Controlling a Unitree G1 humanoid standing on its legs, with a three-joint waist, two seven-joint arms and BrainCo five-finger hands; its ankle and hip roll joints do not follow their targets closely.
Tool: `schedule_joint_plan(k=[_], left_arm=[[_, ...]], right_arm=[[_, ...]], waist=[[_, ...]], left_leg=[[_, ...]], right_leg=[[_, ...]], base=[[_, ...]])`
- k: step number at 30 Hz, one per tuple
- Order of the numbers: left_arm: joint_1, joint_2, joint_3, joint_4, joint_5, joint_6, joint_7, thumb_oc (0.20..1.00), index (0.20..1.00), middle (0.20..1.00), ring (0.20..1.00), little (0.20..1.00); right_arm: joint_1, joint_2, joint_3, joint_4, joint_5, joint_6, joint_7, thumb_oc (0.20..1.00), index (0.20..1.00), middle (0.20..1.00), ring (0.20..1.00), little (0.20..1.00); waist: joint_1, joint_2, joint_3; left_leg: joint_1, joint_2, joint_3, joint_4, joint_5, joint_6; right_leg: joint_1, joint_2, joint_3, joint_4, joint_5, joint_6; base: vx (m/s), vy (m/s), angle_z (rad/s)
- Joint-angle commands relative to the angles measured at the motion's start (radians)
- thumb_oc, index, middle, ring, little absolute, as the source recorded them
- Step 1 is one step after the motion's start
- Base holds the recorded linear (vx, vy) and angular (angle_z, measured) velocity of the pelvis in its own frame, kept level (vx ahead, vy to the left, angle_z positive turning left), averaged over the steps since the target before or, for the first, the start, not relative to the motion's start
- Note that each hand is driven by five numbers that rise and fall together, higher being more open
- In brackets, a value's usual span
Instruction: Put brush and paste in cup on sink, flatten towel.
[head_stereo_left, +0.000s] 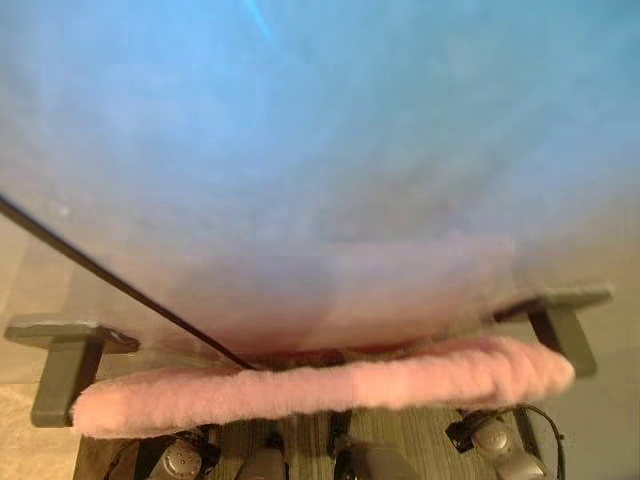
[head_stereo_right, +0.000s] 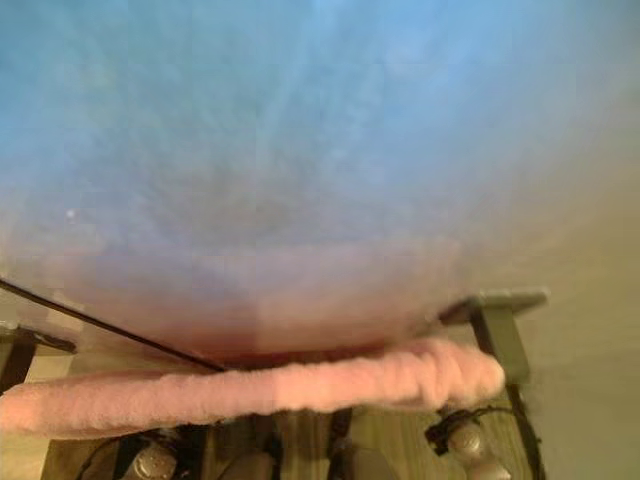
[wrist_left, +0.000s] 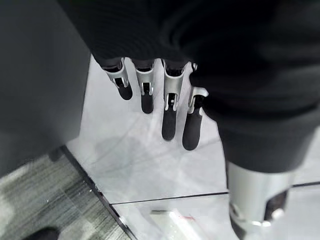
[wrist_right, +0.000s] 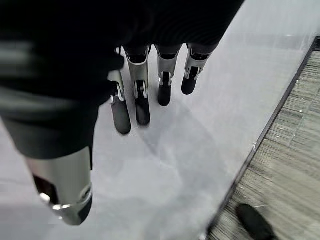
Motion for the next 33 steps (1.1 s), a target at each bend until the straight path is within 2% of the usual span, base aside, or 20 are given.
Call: schedule_joint_plan(k=[1, 5, 6, 7, 8, 9, 10, 14, 16, 19, 23, 26, 27, 28, 29, 30, 31, 33], left_arm=[[-0.037, 0.049, -0.005, -0.108, 0.048, -0.076, 0.005, 1.0, 1.0, 1.0, 1.0, 1.0], [-0.028, 0.054, 0.003, -0.129, 0.043, -0.078, -0.004, 1.0, 1.0, 1.0, 1.0, 1.0], [-0.028, 0.054, 0.003, -0.13, 0.042, -0.078, -0.004, 1.0, 1.0, 1.0, 1.0, 1.0], [-0.038, 0.06, 0.001, -0.129, 0.043, -0.081, -0.006, 1.0, 1.0, 1.0, 1.0, 1.0], [-0.04, 0.06, 0.002, -0.126, 0.044, -0.083, -0.004, 1.0, 1.0, 1.0, 1.0, 1.0], [-0.039, 0.06, 0.004, -0.123, 0.045, -0.082, -0.001, 1.0, 1.0, 1.0, 1.0, 1.0], [-0.026, 0.057, 0.014, -0.133, 0.041, -0.077, 0.004, 1.0, 1.0, 1.0, 1.0, 1.0], [0.0, 0.059, 0.029, -0.138, 0.029, -0.079, -0.006, 1.0, 1.0, 1.0, 1.0, 1.0], [0.018, 0.059, 0.043, -0.154, 0.018, -0.078, -0.006, 1.0, 1.0, 1.0, 1.0, 1.0], [0.029, 0.064, 0.061, -0.168, 0.005, -0.074, 0.011, 1.0, 1.0, 1.0, 1.0, 1.0], [0.04, 0.064, 0.084, -0.191, -0.005, -0.073, 0.014, 1.0, 1.0, 1.0, 1.0, 1.0], [0.031, 0.067, 0.095, -0.196, -0.015, -0.068, 0.021, 1.0, 1.0, 1.0, 1.0, 1.0], [0.009, 0.065, 0.1, -0.206, -0.019, -0.062, 0.027, 1.0, 1.0, 1.0, 1.0, 1.0], [0.008, 0.065, 0.099, -0.206, -0.019, -0.062, 0.027, 1.0, 1.0, 1.0, 1.0, 1.0], [-0.001, 0.064, 0.109, -0.21, -0.023, -0.063, 0.027, 1.0, 1.0, 1.0, 1.0, 1.0], [0.017, 0.066, 0.128, -0.231, -0.023, -0.069, 0.033, 1.0, 1.0, 1.0, 1.0, 1.0], [0.033, 0.064, 0.144, -0.263, -0.029, -0.074, 0.037, 1.0, 1.0, 1.0, 1.0, 1.0], [0.043, 0.064, 0.158, -0.262, -0.045, -0.082, 0.036, 1.0, 1.0, 1.0, 1.0, 1.0]], right_arm=[[-0.063, 0.029, -0.034, -0.021, 0.019, -0.047, -0.032, 1.0, 1.0, 1.0, 1.0, 1.0], [-0.059, 0.041, -0.037, -0.008, 0.012, -0.041, -0.029, 1.0, 1.0, 1.0, 1.0, 1.0], [-0.06, 0.041, -0.037, -0.008, 0.011, -0.041, -0.03, 1.0, 1.0, 1.0, 1.0, 1.0], [-0.065, 0.043, -0.031, -0.006, 0.004, -0.04, -0.03, 1.0, 1.0, 1.0, 1.0, 1.0], [-0.064, 0.046, -0.031, -0.008, 0.002, -0.04, -0.026, 1.0, 1.0, 1.0, 1.0, 1.0], [-0.064, 0.05, -0.03, -0.008, 0.0, -0.042, -0.026, 1.0, 1.0, 1.0, 1.0, 1.0], [-0.072, 0.055, -0.029, -0.006, 0.004, -0.041, -0.027, 1.0, 1.0, 1.0, 1.0, 1.0], [-0.086, 0.061, -0.027, 0.009, 0.021, -0.041, -0.017, 1.0, 1.0, 1.0, 1.0, 1.0], [-0.094, 0.059, -0.033, -0.001, 0.032, -0.041, -0.021, 1.0, 1.0, 1.0, 1.0, 1.0], [-0.113, 0.062, -0.041, -0.027, 0.079, -0.046, -0.024, 1.0, 1.0, 1.0, 1.0, 1.0], [-0.116, 0.045, -0.062, -0.068, 0.136, -0.05, -0.017, 1.0, 1.0, 1.0, 1.0, 1.0], [-0.103, 0.027, -0.1, -0.116, 0.18, -0.057, -0.024, 1.0, 1.0, 1.0, 1.0, 1.0], [-0.087, 0.018, -0.142, -0.146, 0.209, -0.063, -0.04, 1.0, 1.0, 1.0, 1.0, 1.0], [-0.087, 0.018, -0.143, -0.147, 0.21, -0.063, -0.04, 1.0, 1.0, 1.0, 1.0, 1.0], [-0.085, 0.013, -0.154, -0.161, 0.225, -0.062, -0.033, 1.0, 1.0, 1.0, 1.0, 1.0], [-0.088, 0.01, -0.144, -0.17, 0.225, -0.064, -0.022, 1.0, 1.0, 1.0, 1.0, 1.0], [-0.094, 0.008, -0.136, -0.17, 0.228, -0.062, -0.015, 1.0, 1.0, 1.0, 1.0, 1.0], [-0.099, 0.005, -0.146, -0.178, 0.251, -0.061, -0.002, 1.0, 1.0, 1.0, 1.0, 1.0]], waist=[[0.024, -0.017, -0.04], [0.009, -0.016, -0.032], [0.011, -0.016, -0.032], [-0.008, -0.009, -0.024], [-0.001, -0.009, -0.022], [0.01, -0.01, -0.022], [0.035, -0.005, -0.028], [0.069, -0.014, -0.064], [0.083, -0.024, -0.072], [0.104, -0.036, -0.074], [0.107, -0.037, -0.068], [0.097, -0.025, -0.061], [0.08, -0.024, -0.048], [0.078, -0.024, -0.049], [0.071, -0.027, -0.045], [0.087, -0.031, -0.046], [0.096, -0.027, -0.054], [0.091, -0.023, -0.059]], left_leg=[[0.051, -0.058, 0.027, -0.031, 0.069, 0.009], [0.035, -0.082, 0.038, -0.047, 0.069, 0.028], [0.034, -0.082, 0.04, -0.047, 0.069, 0.029], [0.018, -0.082, 0.023, -0.046, 0.077, 0.037], [0.014, -0.078, 0.028, -0.047, 0.081, 0.039], [0.008, -0.078, 0.033, -0.046, 0.084, 0.041], [-0.008, -0.068, 0.043, -0.049, 0.098, 0.041], [-0.018, -0.056, 0.049, -0.075, 0.127, 0.036], [-0.019, -0.053, 0.052, -0.077, 0.131, 0.028], [-0.021, -0.028, 0.075, -0.08, 0.135, 0.011], [-0.026, -0.009, 0.06, -0.101, 0.167, -0.01], [-0.043, 0.01, 0.045, -0.157, 0.238, -0.045], [-0.079, 0.028, 0.117, -0.149, 0.268, -0.052], [-0.083, 0.027, 0.115, -0.146, 0.267, -0.052], [-0.079, 0.029, 0.137, -0.104, 0.239, -0.047], [-0.054, 0.013, 0.062, -0.04, 0.194, -0.046], [-0.048, 0.021, 0.022, -0.084, 0.198, -0.048], [-0.035, 0.029, 0.017, -0.124, 0.193, -0.045]], right_leg=[[0.017, -0.061, 0.069, 0.15, -0.093, 0.136], [-0.008, -0.073, 0.166, 0.133, -0.04, 0.165], [-0.009, -0.072, 0.168, 0.133, -0.039, 0.165], [-0.024, -0.058, 0.285, 0.138, -0.027, 0.175], [-0.021, -0.064, 0.278, 0.135, -0.041, 0.171], [-0.01, -0.079, 0.241, 0.131, -0.049, 0.166], [0.026, -0.109, 0.163, 0.141, -0.077, 0.158], [0.108, -0.12, 0.161, 0.178, -0.111, 0.164], [0.133, -0.132, 0.158, 0.15, -0.104, 0.171], [0.152, -0.134, 0.109, 0.089, -0.123, 0.172], [0.166, -0.114, 0.091, 0.047, -0.134, 0.16], [0.16, -0.097, 0.051, 0.04, -0.138, 0.15], [0.15, -0.117, 0.003, 0.037, -0.126, 0.153], [0.148, -0.117, 0.002, 0.038, -0.126, 0.154], [0.133, -0.128, -0.012, 0.043, -0.115, 0.152], [0.117, -0.121, 0.002, 0.055, -0.115, 0.143], [0.112, -0.114, 0.01, 0.048, -0.113, 0.138], [0.113, -0.107, 0.031, 0.039, -0.109, 0.143]], base=[[-0.11, 0.199, -0.46], [-0.13, 0.13, -0.38], [-0.16, 0.046, -0.04], [-0.16, 0.022, -0.05], [-0.21, 0.018, 0.08], [-0.21, -0.027, 0.25], [-0.19, -0.049, 0.0], [-0.1, -0.098, -0.14], [-0.06, -0.15, -0.15], [-0.06, -0.2, -0.17], [-0.04, -0.192, 0.02], [-0.09, -0.131, 0.31], [-0.11, -0.058, 0.76], [-0.15, -0.02, 1.07], [-0.07, -0.014, 0.84], [-0.09, 0.002, 0.75], [-0.03, 0.022, 0.07], [0.01, 0.04, -0.7]])
